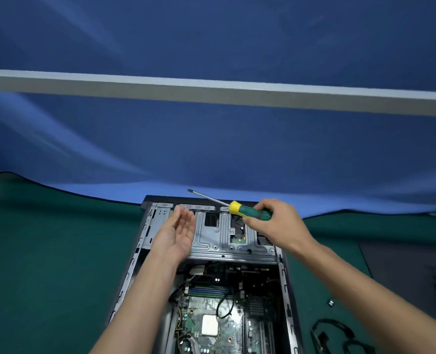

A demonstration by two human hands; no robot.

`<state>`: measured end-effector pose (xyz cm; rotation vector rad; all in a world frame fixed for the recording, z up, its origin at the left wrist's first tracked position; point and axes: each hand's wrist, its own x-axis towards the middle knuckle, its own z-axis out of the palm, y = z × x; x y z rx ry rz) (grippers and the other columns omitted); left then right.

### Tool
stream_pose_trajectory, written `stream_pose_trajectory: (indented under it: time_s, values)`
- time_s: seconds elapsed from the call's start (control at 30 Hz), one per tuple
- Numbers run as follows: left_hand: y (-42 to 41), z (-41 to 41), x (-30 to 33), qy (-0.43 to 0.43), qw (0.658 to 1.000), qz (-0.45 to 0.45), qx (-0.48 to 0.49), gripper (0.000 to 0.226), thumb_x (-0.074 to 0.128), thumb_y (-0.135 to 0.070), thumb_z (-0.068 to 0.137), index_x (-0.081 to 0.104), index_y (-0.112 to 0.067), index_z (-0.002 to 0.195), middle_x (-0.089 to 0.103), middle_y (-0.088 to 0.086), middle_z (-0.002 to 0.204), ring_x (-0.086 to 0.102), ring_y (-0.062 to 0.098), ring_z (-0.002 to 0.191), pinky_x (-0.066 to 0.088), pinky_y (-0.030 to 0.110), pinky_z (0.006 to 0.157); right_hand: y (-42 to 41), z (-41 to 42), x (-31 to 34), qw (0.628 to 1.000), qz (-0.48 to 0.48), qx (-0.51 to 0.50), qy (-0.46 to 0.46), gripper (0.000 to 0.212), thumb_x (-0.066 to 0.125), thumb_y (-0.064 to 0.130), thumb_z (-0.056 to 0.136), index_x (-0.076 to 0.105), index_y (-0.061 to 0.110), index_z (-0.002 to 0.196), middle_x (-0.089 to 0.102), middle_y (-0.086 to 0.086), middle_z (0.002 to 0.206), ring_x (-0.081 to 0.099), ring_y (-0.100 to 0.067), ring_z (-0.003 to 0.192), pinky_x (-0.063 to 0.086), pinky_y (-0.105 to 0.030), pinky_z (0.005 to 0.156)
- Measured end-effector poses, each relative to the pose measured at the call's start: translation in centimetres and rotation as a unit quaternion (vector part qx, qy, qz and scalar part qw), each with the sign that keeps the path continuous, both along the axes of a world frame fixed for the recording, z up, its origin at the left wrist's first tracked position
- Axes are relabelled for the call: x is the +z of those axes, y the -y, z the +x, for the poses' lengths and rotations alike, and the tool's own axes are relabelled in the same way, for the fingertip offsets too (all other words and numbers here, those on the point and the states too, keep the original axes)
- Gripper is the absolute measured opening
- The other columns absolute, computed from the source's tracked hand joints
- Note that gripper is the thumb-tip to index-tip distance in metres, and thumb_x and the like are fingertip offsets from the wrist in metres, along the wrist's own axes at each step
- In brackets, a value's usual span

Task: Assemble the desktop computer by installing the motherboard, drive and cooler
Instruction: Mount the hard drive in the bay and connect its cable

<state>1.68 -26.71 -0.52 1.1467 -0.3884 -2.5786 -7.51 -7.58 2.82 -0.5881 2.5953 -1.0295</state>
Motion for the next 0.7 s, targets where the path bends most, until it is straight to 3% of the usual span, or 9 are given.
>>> stream_pose_trajectory:
  time_s: [0.1,0.2,0.27,0.37,0.5,0.7]
  values:
    - [-0.1,-0.4,0.4,-0.024,0.999,0.025,-0.006,0.011,0.064,-0.014,0.085,0.063,-0.003,0.085,0.070,0.009,0.070,0.066,0.019,0.076,0.059,0.031,0.071,-1.1,0.8,1.8,0.996,0.043,0.012,-0.075,0.029,0.072,0.054,0.071,0.056,0.030,0.070,0.055,0.012,0.071,0.050,-0.003,0.065,0.037,-0.029,0.057]
    - [-0.1,-0.3,0.6,-0.072,0.996,0.049,-0.006,0.013,0.062,-0.014,0.086,0.063,-0.002,0.089,0.071,0.010,0.073,0.067,0.022,0.080,0.059,0.032,0.057,-1.3,1.6,3.0,0.989,0.067,0.021,-0.127,0.025,0.071,0.055,0.072,0.060,0.033,0.078,0.054,0.014,0.075,0.049,0.002,0.071,0.034,-0.023,0.057]
    - [0.0,-0.2,0.7,-0.092,0.994,0.060,-0.008,0.013,0.061,-0.015,0.087,0.063,-0.002,0.089,0.071,0.011,0.075,0.070,0.022,0.075,0.059,0.032,0.058,-1.2,2.1,3.5,0.989,0.065,0.023,-0.133,0.024,0.072,0.052,0.074,0.066,0.033,0.087,0.054,0.014,0.077,0.050,0.003,0.071,0.035,-0.023,0.058]
    - [0.3,-0.1,0.9,-0.104,0.993,0.059,-0.020,0.015,0.057,-0.017,0.090,0.063,-0.002,0.090,0.072,0.012,0.079,0.072,0.022,0.070,0.057,0.033,0.075,-1.1,2.8,4.0,0.987,0.076,0.032,-0.138,0.024,0.071,0.052,0.075,0.069,0.037,0.094,0.052,0.012,0.077,0.050,0.001,0.070,0.034,-0.023,0.057]
    - [0.8,0.1,1.0,-0.124,0.990,0.059,-0.036,0.017,0.055,-0.018,0.093,0.062,-0.003,0.090,0.073,0.011,0.079,0.072,0.022,0.071,0.056,0.034,0.064,-0.4,3.5,4.3,0.985,0.092,0.035,-0.141,0.027,0.069,0.054,0.076,0.070,0.039,0.098,0.050,0.011,0.078,0.049,0.000,0.071,0.034,-0.024,0.057]
    - [1.5,0.6,0.9,-0.144,0.987,0.055,-0.051,0.017,0.055,-0.018,0.092,0.062,-0.002,0.093,0.073,0.011,0.080,0.072,0.021,0.073,0.055,0.035,0.072,0.3,4.3,4.7,0.984,0.097,0.031,-0.146,0.024,0.069,0.054,0.075,0.070,0.041,0.095,0.051,0.008,0.078,0.050,-0.003,0.071,0.034,-0.024,0.056]
